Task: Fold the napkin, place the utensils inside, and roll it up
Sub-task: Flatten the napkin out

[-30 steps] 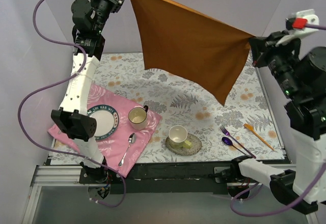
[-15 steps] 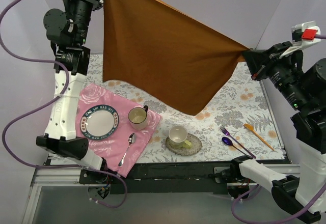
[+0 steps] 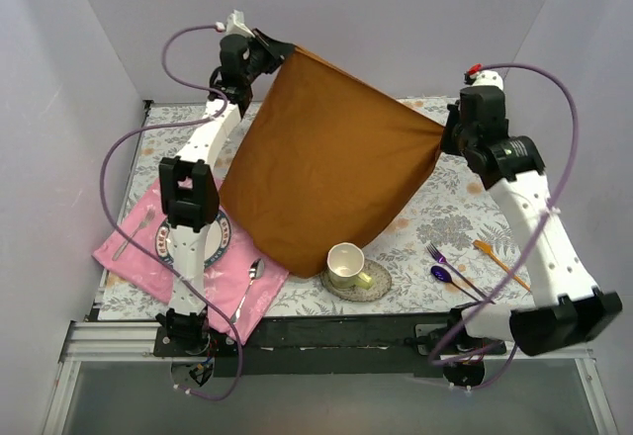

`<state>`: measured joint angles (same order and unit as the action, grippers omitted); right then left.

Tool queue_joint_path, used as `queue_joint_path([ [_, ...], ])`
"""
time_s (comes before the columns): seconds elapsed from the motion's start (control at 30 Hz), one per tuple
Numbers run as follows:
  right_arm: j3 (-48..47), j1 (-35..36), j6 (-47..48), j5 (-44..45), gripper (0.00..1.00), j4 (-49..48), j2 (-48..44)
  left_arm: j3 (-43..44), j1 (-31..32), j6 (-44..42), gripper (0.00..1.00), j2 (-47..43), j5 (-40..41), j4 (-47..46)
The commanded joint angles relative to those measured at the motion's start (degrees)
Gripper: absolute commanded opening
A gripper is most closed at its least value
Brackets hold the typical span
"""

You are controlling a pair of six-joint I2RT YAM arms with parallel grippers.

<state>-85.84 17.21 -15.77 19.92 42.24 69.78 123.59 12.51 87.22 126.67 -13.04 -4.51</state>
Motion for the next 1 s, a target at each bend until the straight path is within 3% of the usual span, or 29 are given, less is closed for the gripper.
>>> queue_joint_path([
  [0.0,0.9,-6.4,-3.1,7.7,0.01,2.3,6.2,13.0,-0.1,1.5,0.00,10.0,0.4,-0.7],
  [0.1,0.1,-8.5,-1.9,9.2,0.01,2.6,11.8,14.2,0.7,3.0,0.00,14.5,1.6,-4.3],
  [0.23,-2.0,-9.8,-1.4,12.5,0.01,3.8,19.0,8.9,1.6,6.4,0.00,17.0,2.9,-10.9],
  [0.4,-3.6,-10.0,-1.3,16.5,0.01,4.9,26.8,11.0,3.1,9.7,0.00,22.8,2.8,-13.6],
  [0.8,-4.5,-11.2,-3.3,21.7,0.01,-0.4,37.4,12.9,4.6,12.8,0.00,33.5,7.8,-27.2],
  [0.97,-7.5,-12.1,-4.2,26.6,0.01,-3.8,43.0,12.6,5.3,12.5,0.00,35.3,9.3,-28.5],
])
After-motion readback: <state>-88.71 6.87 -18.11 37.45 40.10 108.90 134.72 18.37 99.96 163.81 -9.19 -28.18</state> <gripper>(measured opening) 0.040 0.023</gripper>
